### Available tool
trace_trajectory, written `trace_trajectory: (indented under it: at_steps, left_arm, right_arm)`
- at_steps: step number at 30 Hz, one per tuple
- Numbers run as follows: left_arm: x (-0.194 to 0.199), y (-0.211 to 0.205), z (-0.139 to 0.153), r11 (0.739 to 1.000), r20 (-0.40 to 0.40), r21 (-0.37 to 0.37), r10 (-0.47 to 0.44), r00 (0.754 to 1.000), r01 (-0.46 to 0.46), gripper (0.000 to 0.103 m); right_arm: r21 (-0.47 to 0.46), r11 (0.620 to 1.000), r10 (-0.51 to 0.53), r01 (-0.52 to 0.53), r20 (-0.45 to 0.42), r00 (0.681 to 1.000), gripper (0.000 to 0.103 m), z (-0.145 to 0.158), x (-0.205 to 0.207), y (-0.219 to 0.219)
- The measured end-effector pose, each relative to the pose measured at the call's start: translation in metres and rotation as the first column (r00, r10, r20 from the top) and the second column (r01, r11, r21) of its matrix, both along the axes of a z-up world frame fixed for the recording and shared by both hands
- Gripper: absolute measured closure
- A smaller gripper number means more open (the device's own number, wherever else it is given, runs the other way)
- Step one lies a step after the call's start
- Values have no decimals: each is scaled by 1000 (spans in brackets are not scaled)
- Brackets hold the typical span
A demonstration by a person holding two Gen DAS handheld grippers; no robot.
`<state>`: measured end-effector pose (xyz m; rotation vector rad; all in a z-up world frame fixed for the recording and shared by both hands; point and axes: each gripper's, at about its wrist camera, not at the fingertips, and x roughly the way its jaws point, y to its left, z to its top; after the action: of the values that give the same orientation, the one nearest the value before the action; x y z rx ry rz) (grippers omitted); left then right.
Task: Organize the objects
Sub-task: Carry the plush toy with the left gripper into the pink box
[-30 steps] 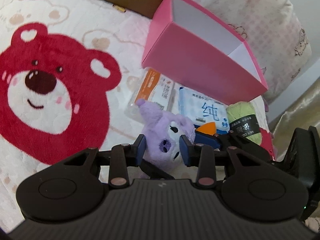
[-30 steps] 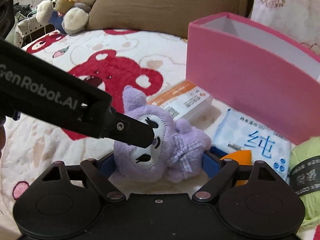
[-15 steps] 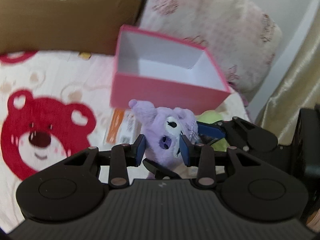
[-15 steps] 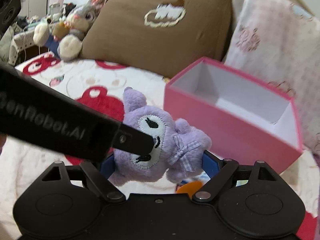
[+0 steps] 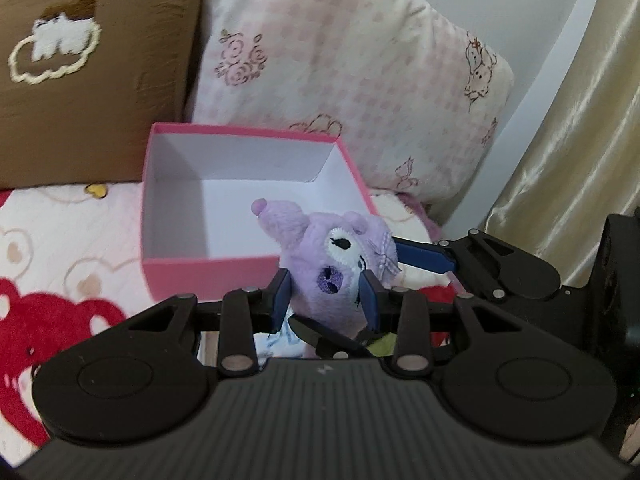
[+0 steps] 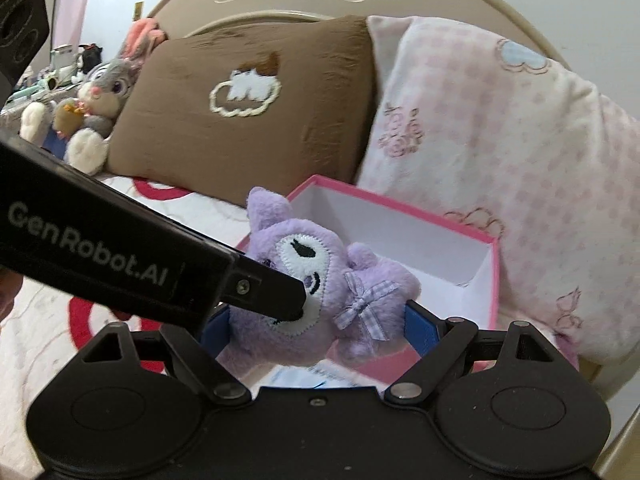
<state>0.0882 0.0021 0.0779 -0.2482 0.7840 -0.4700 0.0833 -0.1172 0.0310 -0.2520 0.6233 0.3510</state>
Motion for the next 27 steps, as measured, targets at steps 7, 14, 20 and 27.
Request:
trace_trajectory:
  at_steps: [7, 14, 20, 27]
  left_arm:
    - [61, -12, 0, 999, -62, -39, -12, 998, 10, 67]
    - [124, -30, -28, 996, -158, -94, -14, 987, -1, 67]
    - [168, -38, -58, 994, -195, -105, 15, 981, -36, 67]
    - [209, -44, -95, 994, -248, -83, 46, 968, -68, 67]
  right_arm:
    - [-66, 998, 20, -20, 6, 1000, 14, 11, 41, -13]
    - [-120, 993, 19, -17, 18, 1000, 14, 5, 93, -26]
    - [-112, 994, -2, -1, -29, 1000, 17, -22, 139, -41]
    - [-105, 994, -24, 14, -99, 995, 21, -61, 180, -49]
